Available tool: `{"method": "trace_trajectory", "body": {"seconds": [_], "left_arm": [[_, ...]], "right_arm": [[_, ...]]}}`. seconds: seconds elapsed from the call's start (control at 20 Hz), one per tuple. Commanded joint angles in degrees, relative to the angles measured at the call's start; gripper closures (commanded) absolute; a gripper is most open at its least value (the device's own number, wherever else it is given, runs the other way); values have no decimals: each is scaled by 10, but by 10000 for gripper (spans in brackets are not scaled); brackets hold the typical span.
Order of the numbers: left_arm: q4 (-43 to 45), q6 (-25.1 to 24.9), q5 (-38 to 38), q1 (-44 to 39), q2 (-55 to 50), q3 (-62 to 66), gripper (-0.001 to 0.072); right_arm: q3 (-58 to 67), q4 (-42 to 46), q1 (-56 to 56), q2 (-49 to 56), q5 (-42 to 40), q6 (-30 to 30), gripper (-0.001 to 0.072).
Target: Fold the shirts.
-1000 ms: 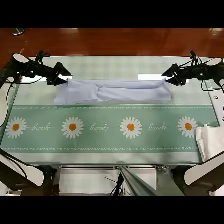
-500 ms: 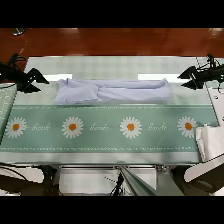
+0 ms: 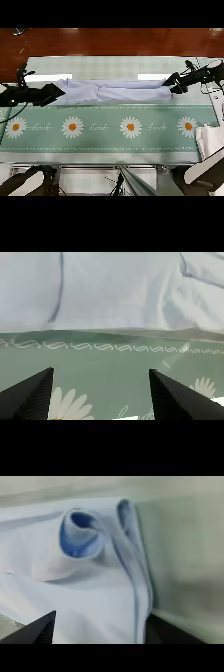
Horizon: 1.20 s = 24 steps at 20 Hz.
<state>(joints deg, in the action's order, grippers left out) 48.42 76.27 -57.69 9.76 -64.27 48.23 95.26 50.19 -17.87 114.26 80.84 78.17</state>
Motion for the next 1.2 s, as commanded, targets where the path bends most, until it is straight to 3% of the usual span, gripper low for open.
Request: {"method": "trace_trajectory", "body": {"seconds": [0.0, 0.05, 0.1, 0.15, 0.2, 0.3, 0.55, 0.9, 1.15], "left_arm": [[-18, -7, 39, -66, 22, -36, 5], [-23, -6, 42, -79, 22, -36, 9], [-31, -6, 40, -89, 22, -36, 144], [-35, -7, 34, -95, 22, -36, 540], [-38, -8, 31, -101, 22, -36, 689], [-46, -8, 25, -116, 22, -36, 690], [-43, -22, 45, -205, 6, -35, 692], [-37, -9, 67, -349, -160, 147, 692], [95, 100, 68, -487, -315, 326, 692]], "right_arm": [[0, -14, 46, 3, 0, -5, 180], [0, -19, 52, -2, 3, -12, 457], [0, -18, 56, -11, 10, -22, 685], [0, -15, 55, -27, 24, -23, 691], [-1, -1, 54, -47, 40, -24, 691], [-25, 45, 50, -120, 54, -40, 691], [-247, 64, 35, -425, -14, -71, 691], [-438, 78, 32, -775, -13, 54, 691], [-441, 77, 32, -851, 35, 88, 691]]}}
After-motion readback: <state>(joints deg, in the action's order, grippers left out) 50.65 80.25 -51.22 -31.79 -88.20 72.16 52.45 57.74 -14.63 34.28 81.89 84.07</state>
